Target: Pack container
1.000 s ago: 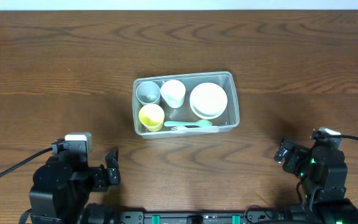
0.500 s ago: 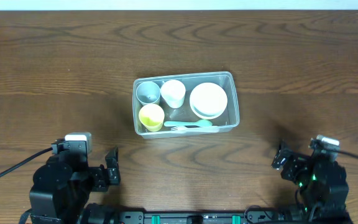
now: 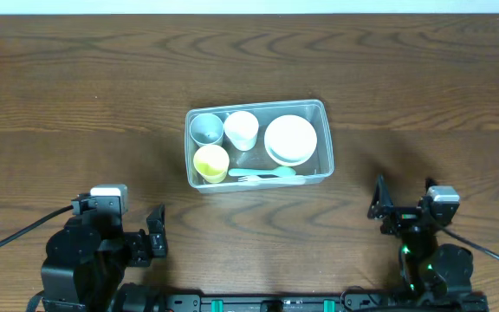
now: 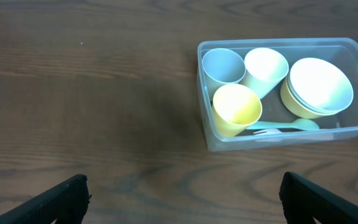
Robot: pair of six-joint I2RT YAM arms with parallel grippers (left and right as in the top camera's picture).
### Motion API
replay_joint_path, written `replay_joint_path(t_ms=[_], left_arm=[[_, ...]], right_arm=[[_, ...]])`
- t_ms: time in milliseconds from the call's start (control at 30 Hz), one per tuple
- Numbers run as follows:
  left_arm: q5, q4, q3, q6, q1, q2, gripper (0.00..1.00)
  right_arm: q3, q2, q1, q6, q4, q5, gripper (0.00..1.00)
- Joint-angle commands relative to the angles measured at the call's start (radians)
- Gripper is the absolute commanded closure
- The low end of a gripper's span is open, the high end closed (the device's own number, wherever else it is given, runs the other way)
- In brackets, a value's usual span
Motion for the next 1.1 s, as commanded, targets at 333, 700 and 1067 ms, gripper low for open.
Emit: replay_joint_path(t_ms=[333, 700, 1067], left_arm=[[-0.01, 0.001, -0.005, -0.013, 0.002, -0.003, 0.02], [-0.01, 0.001, -0.005, -0.013, 0.002, -0.003, 0.02], [-0.01, 0.001, -0.005, -0.013, 0.002, -0.003, 0.02]], right_arm=[[-0.145, -0.008, 0.01, -0.159, 0.134, -0.017, 0.01], [-0.145, -0.008, 0.01, -0.159, 0.134, -0.016, 0.01], [-0.145, -0.008, 0.01, -0.159, 0.134, -0.017, 0.01]])
